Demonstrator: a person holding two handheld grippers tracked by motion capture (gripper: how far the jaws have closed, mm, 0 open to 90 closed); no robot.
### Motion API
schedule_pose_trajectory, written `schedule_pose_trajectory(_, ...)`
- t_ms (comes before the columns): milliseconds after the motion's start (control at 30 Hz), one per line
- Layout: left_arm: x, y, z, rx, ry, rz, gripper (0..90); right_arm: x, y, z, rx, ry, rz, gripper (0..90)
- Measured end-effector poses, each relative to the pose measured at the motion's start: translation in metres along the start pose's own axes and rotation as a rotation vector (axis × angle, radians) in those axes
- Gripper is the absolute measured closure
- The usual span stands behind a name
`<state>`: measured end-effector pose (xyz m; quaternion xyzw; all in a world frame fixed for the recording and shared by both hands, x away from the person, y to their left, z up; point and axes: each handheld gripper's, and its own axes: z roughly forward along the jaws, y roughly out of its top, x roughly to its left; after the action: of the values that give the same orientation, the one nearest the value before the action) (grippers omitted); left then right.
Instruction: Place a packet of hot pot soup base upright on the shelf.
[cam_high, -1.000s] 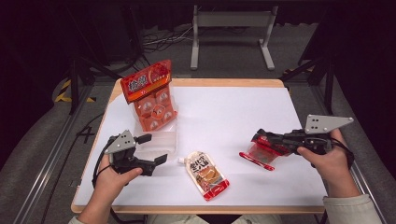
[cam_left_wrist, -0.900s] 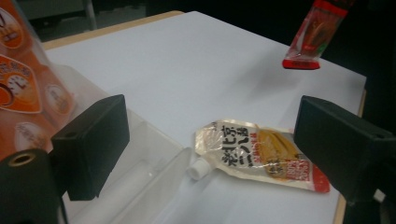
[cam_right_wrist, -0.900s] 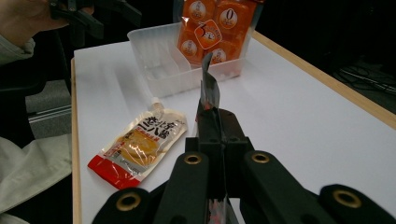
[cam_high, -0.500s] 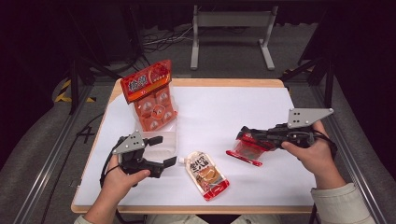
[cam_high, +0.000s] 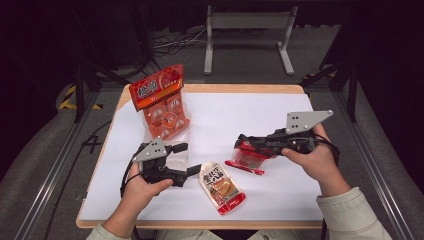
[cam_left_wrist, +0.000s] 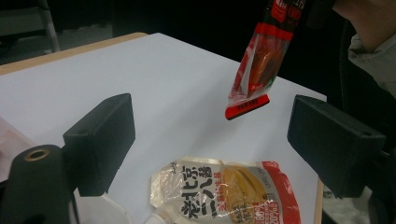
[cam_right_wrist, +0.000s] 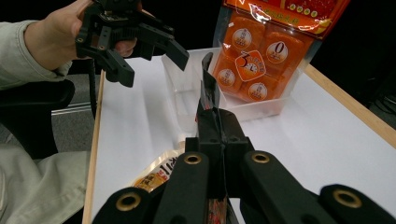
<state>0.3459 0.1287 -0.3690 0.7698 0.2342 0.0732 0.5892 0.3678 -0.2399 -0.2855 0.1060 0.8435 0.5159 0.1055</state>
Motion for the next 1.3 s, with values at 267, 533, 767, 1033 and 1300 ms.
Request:
schedule_pose_trajectory(267, 0.001, 0.008, 0.016, 0.006, -0.032, 0.029, 20.3, -0.003, 0.006, 0.019, 0.002, 0.031, -0.01, 90.0)
schedule_pose_trajectory(533, -0.003, 0.011, 0.026, 0.012, -0.073, 0.06, 24.4, -0.002, 0.011, 0.036, 0.01, 0.059, -0.021, 90.0)
schedule_pose_trajectory(767, -0.003, 0.01, 0.034, 0.013, -0.112, 0.084, 35.2, 0.003, 0.018, 0.051, 0.015, 0.098, -0.041, 90.0)
schedule_pose_trajectory(1033, -0.002, 0.009, 0.04, -0.001, -0.187, 0.079, 51.9, 0.008, 0.023, 0.064, 0.019, 0.136, -0.058, 90.0)
schedule_pose_trajectory(1300, -0.003, 0.009, 0.044, 0.0, -0.228, 0.058, 68.0, 0.012, 0.024, 0.073, 0.032, 0.174, -0.077, 90.0)
